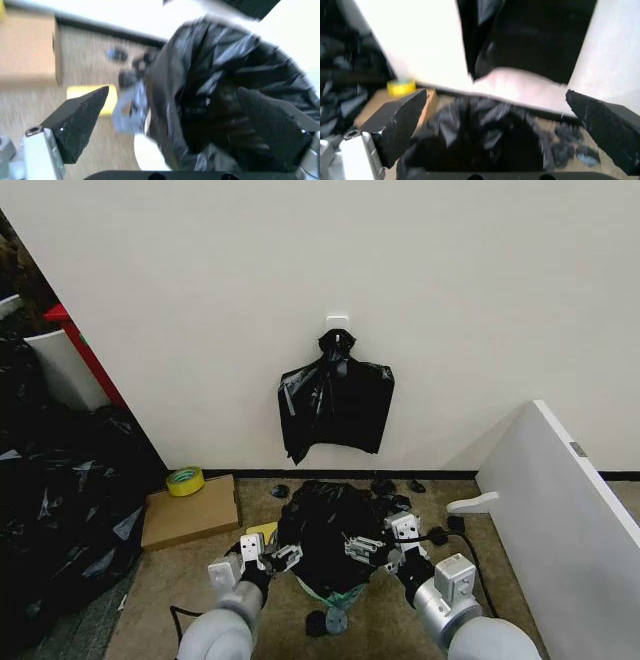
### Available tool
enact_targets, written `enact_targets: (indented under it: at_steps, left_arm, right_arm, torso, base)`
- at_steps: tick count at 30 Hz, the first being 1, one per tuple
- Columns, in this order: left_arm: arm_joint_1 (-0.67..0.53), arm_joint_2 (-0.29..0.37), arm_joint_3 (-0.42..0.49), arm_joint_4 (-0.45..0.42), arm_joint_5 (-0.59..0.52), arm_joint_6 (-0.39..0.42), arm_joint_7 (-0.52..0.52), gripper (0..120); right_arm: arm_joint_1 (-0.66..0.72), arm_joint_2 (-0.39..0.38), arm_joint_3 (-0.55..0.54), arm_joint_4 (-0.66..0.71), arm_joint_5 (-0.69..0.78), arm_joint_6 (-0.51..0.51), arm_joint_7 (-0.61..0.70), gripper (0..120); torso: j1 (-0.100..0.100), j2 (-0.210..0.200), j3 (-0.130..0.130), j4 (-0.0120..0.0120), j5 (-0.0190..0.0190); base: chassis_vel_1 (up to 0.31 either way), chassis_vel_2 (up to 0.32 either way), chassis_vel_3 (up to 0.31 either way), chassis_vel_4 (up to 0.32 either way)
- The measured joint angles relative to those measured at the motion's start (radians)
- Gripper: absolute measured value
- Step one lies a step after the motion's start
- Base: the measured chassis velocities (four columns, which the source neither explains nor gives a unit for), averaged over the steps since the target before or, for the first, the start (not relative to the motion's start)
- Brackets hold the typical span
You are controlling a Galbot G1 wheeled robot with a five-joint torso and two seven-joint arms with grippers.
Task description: Place the garbage bag over the trash bin.
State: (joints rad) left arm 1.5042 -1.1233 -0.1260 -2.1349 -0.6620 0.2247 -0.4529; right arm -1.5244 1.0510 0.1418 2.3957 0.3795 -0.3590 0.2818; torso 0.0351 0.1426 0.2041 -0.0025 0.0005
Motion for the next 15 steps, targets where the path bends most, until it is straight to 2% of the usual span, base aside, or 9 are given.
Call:
enact_targets:
  at_steps: [2,3,4,5,6,8,10,12,15]
  left_arm:
    - [0.035,-0.015,-0.001,0.018,0.212,-0.145,0.057,100]
    - [0.037,-0.017,-0.002,0.021,0.229,-0.159,0.058,100]
    - [0.049,-0.033,-0.006,0.046,0.348,-0.262,0.068,100]
    - [0.055,-0.040,-0.011,0.054,0.390,-0.301,0.071,100]
    - [0.055,-0.040,-0.011,0.054,0.390,-0.301,0.071,100]
    - [0.086,-0.064,-0.060,0.070,0.492,-0.421,0.089,100]
    - [0.127,-0.084,-0.113,0.058,0.518,-0.487,0.113,100]
    - [0.138,-0.091,-0.125,0.051,0.522,-0.502,0.120,100]
    - [0.224,-0.133,-0.190,-0.001,0.533,-0.592,0.182,100]
  right_arm:
    - [-0.037,0.055,0.031,-0.032,-0.072,0.121,-0.018,100]
    - [-0.038,0.058,0.033,-0.034,-0.076,0.127,-0.019,100]
    - [-0.060,0.098,0.054,-0.069,-0.150,0.198,-0.019,100]
    - [-0.072,0.120,0.064,-0.091,-0.199,0.241,-0.014,100]
    - [-0.072,0.120,0.064,-0.091,-0.199,0.241,-0.014,100]
    - [-0.131,0.198,0.106,-0.173,-0.368,0.429,-0.004,100]
    - [-0.185,0.263,0.137,-0.213,-0.450,0.545,-0.006,100]
    - [-0.196,0.275,0.143,-0.219,-0.462,0.567,-0.009,100]
    - [-0.261,0.344,0.178,-0.242,-0.472,0.712,-0.064,100]
  torso:
    - [0.000,0.000,0.000,-0.0001,0.0000]
    - [0.000,0.000,0.000,-0.0001,0.0000]
    - [0.000,0.000,0.000,0.0000,-0.0001]
    - [0.000,0.000,0.000,-0.0001,-0.0002]
    - [0.000,0.000,0.000,-0.0001,-0.0002]
    - [0.000,0.000,0.000,-0.0004,0.0001]
    - [0.000,0.000,0.000,-0.0003,-0.0001]
    - [0.000,0.000,0.000,-0.0004,0.0000]
    - [0.000,0.000,0.000,-0.0001,-0.0001]
  base:
    - [0.000,0.000,0.000,0.000]
    - [0.000,0.000,0.000,0.000]
    - [0.000,0.000,0.000,0.000]
    - [0.000,0.000,0.000,0.000]
    - [0.000,0.000,0.000,0.000]
    - [0.000,0.000,0.000,0.000]
    - [0.000,0.000,0.000,0.000]
    - [0.000,0.000,0.000,0.000]
    - [0.000,0.000,0.000,0.000]
